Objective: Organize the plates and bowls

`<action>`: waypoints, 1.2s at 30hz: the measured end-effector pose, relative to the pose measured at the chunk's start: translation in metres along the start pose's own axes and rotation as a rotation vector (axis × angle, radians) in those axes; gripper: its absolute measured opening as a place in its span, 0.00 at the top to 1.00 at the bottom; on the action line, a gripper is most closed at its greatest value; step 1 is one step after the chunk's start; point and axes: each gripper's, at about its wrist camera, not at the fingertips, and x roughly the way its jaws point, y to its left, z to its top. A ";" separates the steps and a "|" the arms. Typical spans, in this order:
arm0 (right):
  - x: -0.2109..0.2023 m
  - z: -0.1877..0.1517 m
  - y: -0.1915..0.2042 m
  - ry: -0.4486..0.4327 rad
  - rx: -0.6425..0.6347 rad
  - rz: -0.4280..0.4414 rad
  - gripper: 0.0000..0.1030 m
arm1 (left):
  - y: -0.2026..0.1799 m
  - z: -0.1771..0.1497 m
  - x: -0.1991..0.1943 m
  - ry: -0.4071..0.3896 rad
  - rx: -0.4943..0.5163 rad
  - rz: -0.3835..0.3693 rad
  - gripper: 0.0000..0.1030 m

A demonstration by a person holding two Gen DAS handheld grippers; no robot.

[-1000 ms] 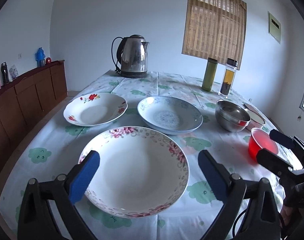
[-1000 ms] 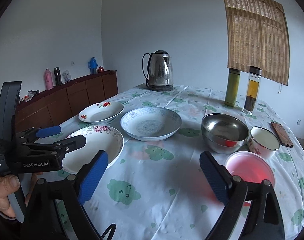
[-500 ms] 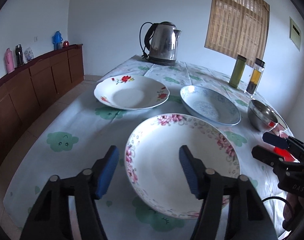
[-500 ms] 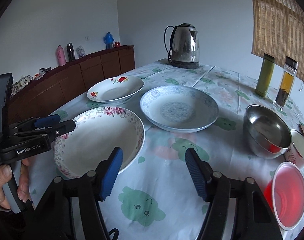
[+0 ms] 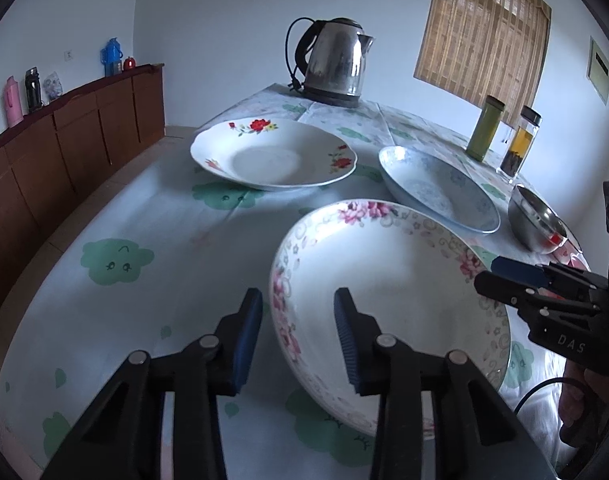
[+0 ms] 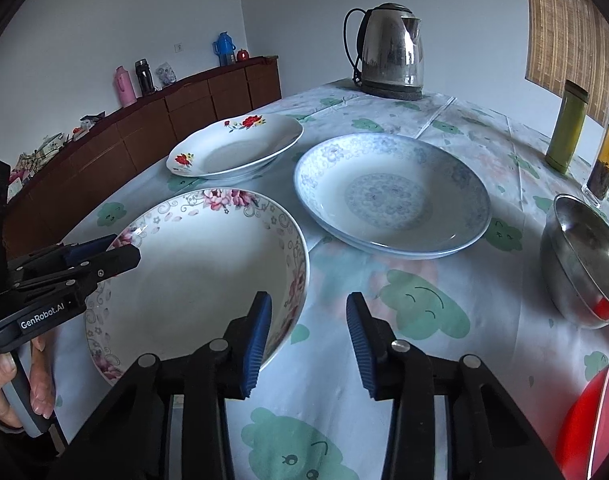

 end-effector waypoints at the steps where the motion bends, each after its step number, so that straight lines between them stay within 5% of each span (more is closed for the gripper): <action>1: 0.002 0.000 0.000 0.005 -0.006 0.000 0.67 | -0.001 0.001 0.000 0.005 0.002 -0.001 0.67; 12: 0.017 0.006 0.004 0.040 -0.049 0.041 0.78 | 0.003 0.007 0.017 0.067 -0.007 -0.012 0.83; 36: 0.011 0.005 0.007 -0.021 -0.059 0.055 0.81 | -0.001 0.008 0.010 0.005 0.012 0.020 0.83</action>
